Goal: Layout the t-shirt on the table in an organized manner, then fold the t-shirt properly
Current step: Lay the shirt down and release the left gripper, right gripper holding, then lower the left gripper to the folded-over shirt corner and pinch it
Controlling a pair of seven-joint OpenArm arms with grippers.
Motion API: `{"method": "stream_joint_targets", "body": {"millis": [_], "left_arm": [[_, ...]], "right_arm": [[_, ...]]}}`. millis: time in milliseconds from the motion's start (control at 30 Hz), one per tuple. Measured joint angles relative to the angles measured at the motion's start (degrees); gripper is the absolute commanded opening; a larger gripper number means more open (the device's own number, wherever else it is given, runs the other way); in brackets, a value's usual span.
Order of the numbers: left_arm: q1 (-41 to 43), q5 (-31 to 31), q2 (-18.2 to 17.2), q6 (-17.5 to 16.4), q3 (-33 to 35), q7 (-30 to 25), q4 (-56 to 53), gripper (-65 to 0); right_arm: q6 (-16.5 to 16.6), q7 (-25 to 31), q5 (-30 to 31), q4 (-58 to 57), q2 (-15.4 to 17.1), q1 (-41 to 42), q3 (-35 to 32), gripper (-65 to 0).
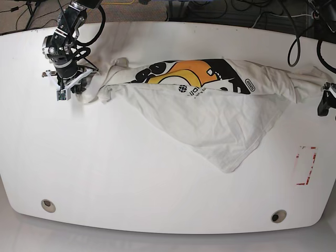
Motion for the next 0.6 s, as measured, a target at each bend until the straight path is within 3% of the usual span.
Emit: {"method": "stream_joint_targets", "body": {"millis": [167, 300, 433, 600], "left_arm": [[-7.8, 3.1, 1.4, 0.2, 4.6, 1.4, -1.7, -25.1], [-14.3, 3.9, 5.2, -0.1, 8.7, -1.4, -5.4, -25.1], [-19.6, 11.3, 8.4, 0.2, 13.0, -3.0, -11.9, -25.1], [-25.8, 17.5, 10.6, 0.0, 19.9, -9.2, -21.0, -25.1]], "right_arm": [[0.0, 0.0, 0.0, 0.0, 0.0, 0.0, 0.0, -64.8], [0.0, 0.0, 0.0, 0.0, 0.0, 0.0, 0.0, -64.8], [0.0, -0.1, 0.0, 0.0, 0.2, 0.0, 0.1, -64.8], [-0.2, 0.0, -0.2, 0.0, -1.2, 0.2, 0.0, -64.8]]}}
